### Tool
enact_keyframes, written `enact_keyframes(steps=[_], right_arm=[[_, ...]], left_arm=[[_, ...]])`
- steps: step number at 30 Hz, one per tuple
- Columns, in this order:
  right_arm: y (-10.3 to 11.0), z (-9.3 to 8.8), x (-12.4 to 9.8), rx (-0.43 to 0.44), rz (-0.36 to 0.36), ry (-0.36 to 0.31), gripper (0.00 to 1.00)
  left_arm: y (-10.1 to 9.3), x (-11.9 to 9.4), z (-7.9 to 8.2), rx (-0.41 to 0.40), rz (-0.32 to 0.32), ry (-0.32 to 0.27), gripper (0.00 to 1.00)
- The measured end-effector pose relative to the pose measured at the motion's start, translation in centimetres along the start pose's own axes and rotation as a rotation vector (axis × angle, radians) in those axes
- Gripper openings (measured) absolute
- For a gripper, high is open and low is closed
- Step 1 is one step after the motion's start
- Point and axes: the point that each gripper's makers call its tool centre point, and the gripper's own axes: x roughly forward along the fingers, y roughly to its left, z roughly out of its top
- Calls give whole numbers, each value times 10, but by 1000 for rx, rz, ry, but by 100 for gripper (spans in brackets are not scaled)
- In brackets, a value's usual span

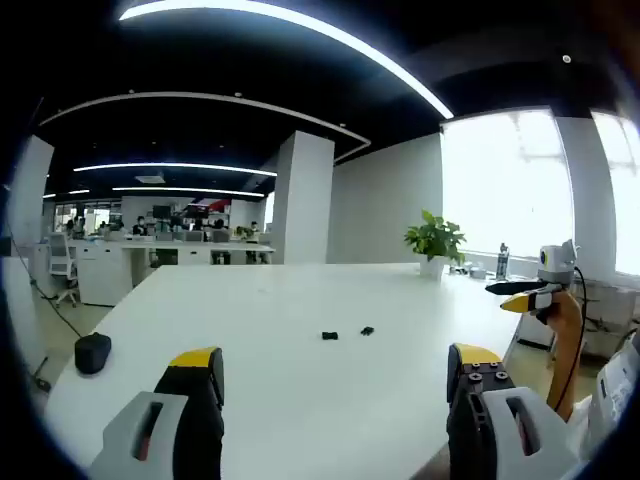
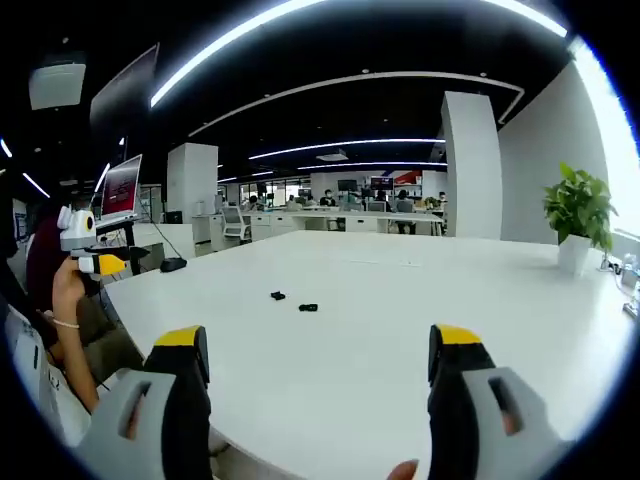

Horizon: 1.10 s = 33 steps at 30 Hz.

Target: Snap the two parts of the plastic buckle together until the buckle closes and remains connected.

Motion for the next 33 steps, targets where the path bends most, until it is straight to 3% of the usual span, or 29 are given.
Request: enact_keyframes(steps=[9,17,24,31,33], right_arm=[[-2,-2,0,21,11,-10,91],[-5,-6,2,35,18,-12,91],[1,-4,6,41,55,-27,90],[5,-6,13,45,90,-34,90],[4,-6,15,54,95,-41,90]], left_arm=[[2,14,-9,-33,-32,19,94],[-1,22,-3,-37,-56,-20,93],[5,33,-10,-51,-44,7,93],[-1,43,-5,-15,-57,-6,92],[-8,46,-2,12,-92,-9,91]])
